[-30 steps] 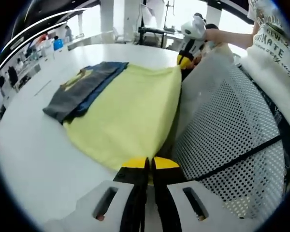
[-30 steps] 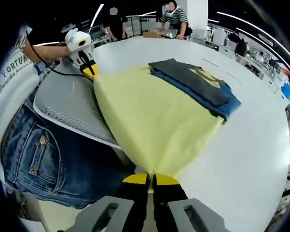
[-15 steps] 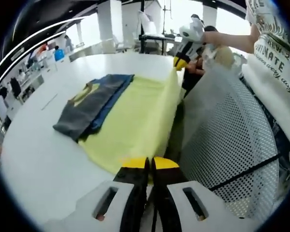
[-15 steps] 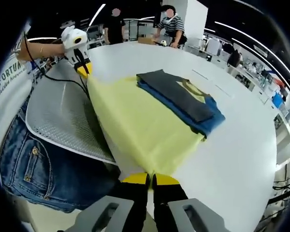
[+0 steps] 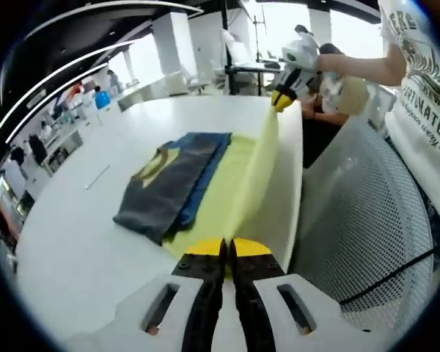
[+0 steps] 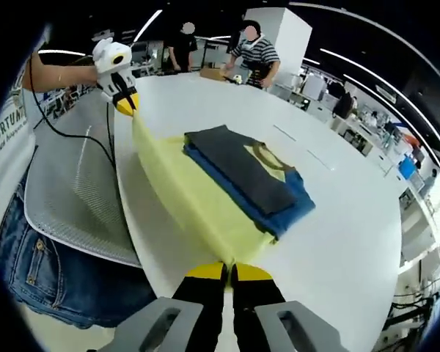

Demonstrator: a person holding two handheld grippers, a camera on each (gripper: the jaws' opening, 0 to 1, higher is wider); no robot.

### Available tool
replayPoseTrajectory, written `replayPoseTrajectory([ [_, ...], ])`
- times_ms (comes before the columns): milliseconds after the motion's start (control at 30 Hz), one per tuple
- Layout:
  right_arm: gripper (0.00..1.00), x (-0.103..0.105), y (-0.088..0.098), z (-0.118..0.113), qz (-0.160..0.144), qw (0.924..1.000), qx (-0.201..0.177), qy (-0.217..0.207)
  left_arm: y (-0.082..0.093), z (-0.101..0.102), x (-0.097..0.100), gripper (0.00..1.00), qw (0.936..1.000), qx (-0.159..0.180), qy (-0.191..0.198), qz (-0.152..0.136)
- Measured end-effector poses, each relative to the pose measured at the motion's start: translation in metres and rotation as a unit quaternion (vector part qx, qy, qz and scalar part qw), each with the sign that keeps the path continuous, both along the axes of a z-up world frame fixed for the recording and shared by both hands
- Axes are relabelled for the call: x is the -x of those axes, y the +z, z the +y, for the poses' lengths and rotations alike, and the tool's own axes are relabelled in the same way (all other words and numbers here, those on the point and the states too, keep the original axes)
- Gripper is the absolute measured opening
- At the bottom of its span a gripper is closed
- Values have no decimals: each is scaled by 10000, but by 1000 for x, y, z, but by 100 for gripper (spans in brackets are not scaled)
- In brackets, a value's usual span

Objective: Fold the garment on the visible template until the final outline fits inside the template.

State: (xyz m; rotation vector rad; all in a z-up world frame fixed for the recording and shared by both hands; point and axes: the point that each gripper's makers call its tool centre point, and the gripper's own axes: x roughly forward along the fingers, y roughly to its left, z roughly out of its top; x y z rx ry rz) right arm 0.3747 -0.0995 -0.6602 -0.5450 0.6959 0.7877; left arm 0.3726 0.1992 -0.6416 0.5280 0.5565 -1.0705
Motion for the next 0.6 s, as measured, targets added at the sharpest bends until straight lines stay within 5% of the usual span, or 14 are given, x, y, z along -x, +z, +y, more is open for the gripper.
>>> replayPoseTrajectory([
  [200,0,-23,8,-1,-181,9998,52,-57,7,-2,-30,0,9990,-60,165,-407],
  [600,0,-67,23,1,-552,9984,47,-151,19,2,-72,0,9963,-42,435,-738],
])
